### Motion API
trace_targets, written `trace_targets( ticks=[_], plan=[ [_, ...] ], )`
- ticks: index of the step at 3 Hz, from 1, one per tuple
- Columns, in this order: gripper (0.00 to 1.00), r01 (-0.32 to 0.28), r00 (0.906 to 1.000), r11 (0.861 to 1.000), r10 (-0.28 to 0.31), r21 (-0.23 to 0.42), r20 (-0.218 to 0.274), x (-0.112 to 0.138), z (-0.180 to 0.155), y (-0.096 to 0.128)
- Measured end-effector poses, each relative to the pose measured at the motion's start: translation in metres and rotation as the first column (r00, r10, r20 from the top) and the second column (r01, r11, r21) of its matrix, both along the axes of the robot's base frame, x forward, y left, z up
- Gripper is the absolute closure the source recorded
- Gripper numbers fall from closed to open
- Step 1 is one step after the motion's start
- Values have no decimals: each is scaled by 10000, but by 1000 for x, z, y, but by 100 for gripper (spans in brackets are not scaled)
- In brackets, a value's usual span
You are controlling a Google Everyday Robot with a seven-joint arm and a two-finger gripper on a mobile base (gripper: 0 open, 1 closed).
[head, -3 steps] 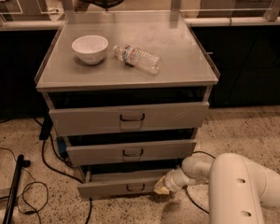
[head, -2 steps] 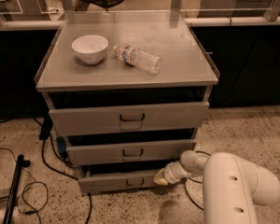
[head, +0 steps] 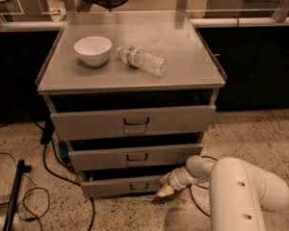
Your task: Close bottom drawer
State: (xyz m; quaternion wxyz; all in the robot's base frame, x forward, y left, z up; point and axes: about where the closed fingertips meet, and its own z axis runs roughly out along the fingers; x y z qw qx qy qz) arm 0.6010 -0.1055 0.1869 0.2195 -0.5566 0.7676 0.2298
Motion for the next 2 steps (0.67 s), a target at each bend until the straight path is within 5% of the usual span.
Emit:
trace_targets(
  ticks=[1, 2],
  plan=[
    [0, -1, 10000, 10000, 1, 0, -1, 0, 0, 0],
    [0, -1, 10000, 10000, 1, 1, -1, 0, 0, 0]
  ],
)
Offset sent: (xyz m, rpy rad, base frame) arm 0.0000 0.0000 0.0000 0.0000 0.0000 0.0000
